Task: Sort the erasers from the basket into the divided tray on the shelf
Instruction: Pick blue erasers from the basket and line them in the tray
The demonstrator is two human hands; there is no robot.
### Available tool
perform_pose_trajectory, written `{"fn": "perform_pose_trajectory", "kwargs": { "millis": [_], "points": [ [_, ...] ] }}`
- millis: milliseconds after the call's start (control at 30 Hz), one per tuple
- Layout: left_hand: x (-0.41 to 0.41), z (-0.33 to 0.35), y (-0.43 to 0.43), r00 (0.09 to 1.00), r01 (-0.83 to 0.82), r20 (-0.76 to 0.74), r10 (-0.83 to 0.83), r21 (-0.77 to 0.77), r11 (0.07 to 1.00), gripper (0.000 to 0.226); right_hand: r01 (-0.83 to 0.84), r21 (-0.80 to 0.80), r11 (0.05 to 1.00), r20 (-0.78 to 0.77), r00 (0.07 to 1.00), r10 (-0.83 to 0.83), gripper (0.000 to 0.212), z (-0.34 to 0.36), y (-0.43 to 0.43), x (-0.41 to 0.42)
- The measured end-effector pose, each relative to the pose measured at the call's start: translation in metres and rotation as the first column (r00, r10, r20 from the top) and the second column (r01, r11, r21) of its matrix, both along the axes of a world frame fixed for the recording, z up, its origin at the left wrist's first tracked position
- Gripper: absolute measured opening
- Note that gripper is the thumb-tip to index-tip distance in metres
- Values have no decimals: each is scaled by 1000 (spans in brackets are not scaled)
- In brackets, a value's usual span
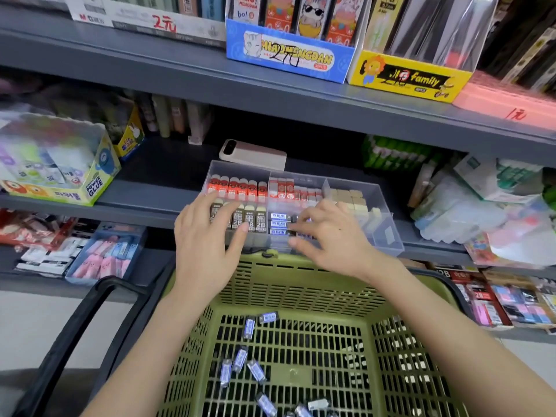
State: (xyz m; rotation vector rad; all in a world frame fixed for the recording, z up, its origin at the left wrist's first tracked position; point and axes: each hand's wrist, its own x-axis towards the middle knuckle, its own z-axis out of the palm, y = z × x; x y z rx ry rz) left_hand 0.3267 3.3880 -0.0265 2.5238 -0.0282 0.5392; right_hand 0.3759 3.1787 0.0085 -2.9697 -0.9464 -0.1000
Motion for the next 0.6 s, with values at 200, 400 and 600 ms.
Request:
{"fn": "perform_pose_trajectory", "kwargs": {
  "millis": [200, 400, 600],
  "points": [
    [-21, 7, 0, 997, -30, 74, 39, -120, 992, 30, -155, 596, 788, 160, 984, 72, 22, -44, -5, -81],
    [-63, 8, 1, 996, 10, 85, 12, -252, 968, 21, 174, 44, 984, -479, 868, -133, 67, -170, 17, -113],
    [-94, -13, 7, 994, 61, -59, -94, -418, 907, 17, 422, -145, 895, -305, 841, -447, 58, -220, 61, -105]
  ]
}}
